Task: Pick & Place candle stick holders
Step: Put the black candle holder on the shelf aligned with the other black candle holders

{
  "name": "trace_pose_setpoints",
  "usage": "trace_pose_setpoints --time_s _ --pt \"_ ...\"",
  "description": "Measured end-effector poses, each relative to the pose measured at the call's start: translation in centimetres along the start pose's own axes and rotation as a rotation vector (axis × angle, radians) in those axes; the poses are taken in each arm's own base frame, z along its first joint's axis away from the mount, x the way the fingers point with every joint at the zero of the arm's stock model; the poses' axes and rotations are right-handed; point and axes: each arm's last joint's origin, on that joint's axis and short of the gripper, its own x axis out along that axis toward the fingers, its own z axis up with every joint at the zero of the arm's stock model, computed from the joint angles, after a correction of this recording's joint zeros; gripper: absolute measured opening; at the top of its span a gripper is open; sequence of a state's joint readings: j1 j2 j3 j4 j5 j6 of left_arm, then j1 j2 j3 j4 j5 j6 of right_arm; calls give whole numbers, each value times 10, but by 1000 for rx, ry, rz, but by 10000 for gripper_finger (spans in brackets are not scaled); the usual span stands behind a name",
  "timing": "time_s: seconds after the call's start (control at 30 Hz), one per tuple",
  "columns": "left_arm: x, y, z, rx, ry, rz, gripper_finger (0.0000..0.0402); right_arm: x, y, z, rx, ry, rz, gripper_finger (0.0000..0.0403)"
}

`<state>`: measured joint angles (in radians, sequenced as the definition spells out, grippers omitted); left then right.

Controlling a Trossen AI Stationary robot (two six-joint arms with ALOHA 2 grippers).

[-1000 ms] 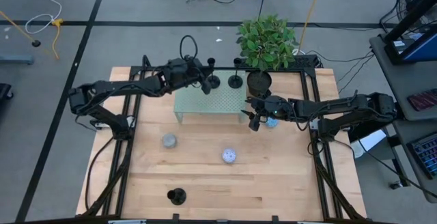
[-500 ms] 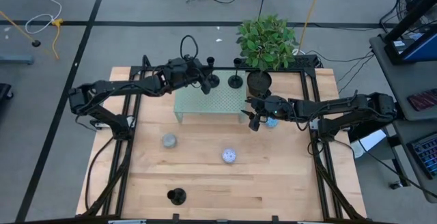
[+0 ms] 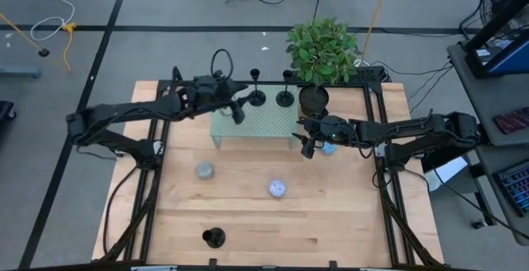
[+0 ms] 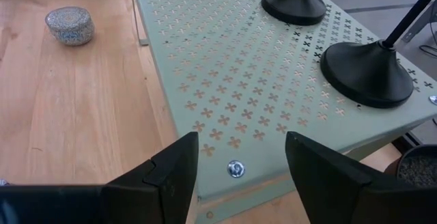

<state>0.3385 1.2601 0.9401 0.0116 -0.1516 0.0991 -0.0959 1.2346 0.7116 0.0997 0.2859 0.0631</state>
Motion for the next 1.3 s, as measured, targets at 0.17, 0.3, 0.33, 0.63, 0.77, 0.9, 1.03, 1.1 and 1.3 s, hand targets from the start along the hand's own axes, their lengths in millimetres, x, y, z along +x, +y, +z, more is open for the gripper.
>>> trace_pose_setpoints --time_s 0.17,0.3,0.33,0.63,0.77,0.9,1.03,1.1,1.3 --pt "-46 -17 3 83 80 -120 184 0 0 0 0 0 0 212" --pt "-82 -24 -2 120 153 -195 184 0 0 0 0 0 0 212" --pt "-90 -26 -4 143 183 -216 184 0 0 0 0 1 0 212" --pt "-123 -61 -41 223 369 -639 184 0 0 0 -5 2 1 212" --pt "-121 -87 -71 353 324 -880 184 0 0 0 -33 -1 1 212" --pt "-120 -105 -102 400 293 -1023 184 0 0 0 -33 -1 2 212" --pt "-123 -118 -127 353 267 -1097 184 0 0 0 -33 -2 2 212" --pt "-124 -125 -134 312 195 -1124 184 0 0 0 -33 -2 2 212" --pt "-127 -141 -158 155 56 -1207 184 0 0 0 -30 -2 2 212"
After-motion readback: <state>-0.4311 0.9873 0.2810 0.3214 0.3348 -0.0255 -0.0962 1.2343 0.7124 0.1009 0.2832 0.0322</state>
